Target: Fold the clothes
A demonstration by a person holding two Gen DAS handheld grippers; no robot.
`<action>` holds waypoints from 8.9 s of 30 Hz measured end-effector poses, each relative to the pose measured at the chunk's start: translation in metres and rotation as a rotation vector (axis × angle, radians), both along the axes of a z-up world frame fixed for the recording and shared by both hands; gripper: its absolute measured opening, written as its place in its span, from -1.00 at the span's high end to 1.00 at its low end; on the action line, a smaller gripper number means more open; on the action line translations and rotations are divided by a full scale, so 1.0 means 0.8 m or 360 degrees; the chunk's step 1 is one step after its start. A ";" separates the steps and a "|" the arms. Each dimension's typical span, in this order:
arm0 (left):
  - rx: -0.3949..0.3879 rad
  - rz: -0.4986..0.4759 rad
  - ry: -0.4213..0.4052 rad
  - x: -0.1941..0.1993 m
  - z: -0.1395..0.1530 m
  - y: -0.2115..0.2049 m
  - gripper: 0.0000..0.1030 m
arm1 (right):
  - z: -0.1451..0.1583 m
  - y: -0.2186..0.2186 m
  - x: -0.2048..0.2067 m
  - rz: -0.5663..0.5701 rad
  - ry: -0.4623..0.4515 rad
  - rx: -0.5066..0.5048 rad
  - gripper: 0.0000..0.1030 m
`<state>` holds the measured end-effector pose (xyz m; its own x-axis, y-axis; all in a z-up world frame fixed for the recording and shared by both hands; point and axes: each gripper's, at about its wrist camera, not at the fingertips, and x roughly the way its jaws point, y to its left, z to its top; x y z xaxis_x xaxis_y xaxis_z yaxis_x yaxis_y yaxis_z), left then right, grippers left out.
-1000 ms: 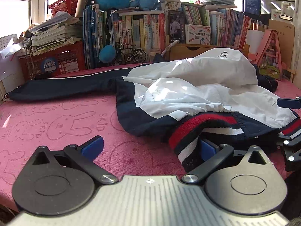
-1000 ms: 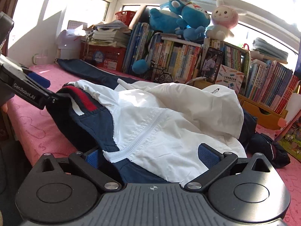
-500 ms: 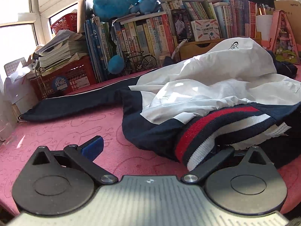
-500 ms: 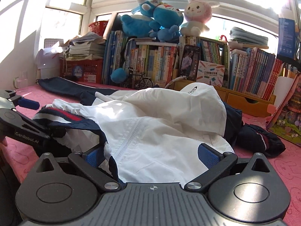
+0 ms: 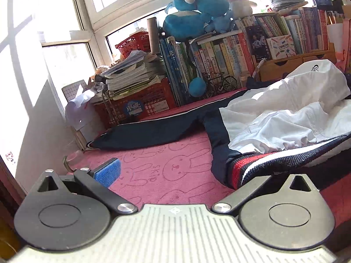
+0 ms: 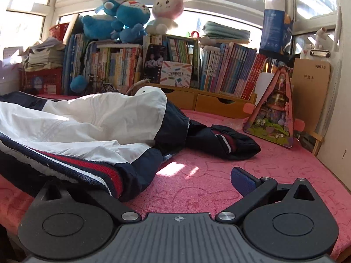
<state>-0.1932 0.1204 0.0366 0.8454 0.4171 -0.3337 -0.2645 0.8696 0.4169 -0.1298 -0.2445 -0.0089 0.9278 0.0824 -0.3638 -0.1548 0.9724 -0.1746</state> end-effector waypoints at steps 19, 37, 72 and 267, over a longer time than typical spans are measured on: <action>-0.0347 -0.0503 0.0604 -0.031 -0.070 0.004 -1.00 | -0.025 -0.012 -0.076 0.0233 0.0287 -0.0322 -1.00; -0.1006 -0.0757 0.0354 0.081 0.003 0.052 -1.00 | 0.080 0.010 0.031 0.0728 0.0116 0.0285 -1.00; -0.0530 -0.0837 0.0515 0.350 -0.092 -0.140 -1.00 | -0.028 -0.088 0.286 0.0002 0.0299 -0.0114 0.09; -0.0742 -0.0499 0.0439 0.235 -0.094 0.015 -1.00 | 0.008 -0.044 0.250 -0.0211 0.0445 0.0134 -0.19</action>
<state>-0.0049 0.1320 -0.0383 0.7607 -0.0789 -0.6442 0.0962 0.9953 -0.0083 0.0705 -0.2796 -0.0027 0.7977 0.0079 -0.6031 -0.0562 0.9965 -0.0613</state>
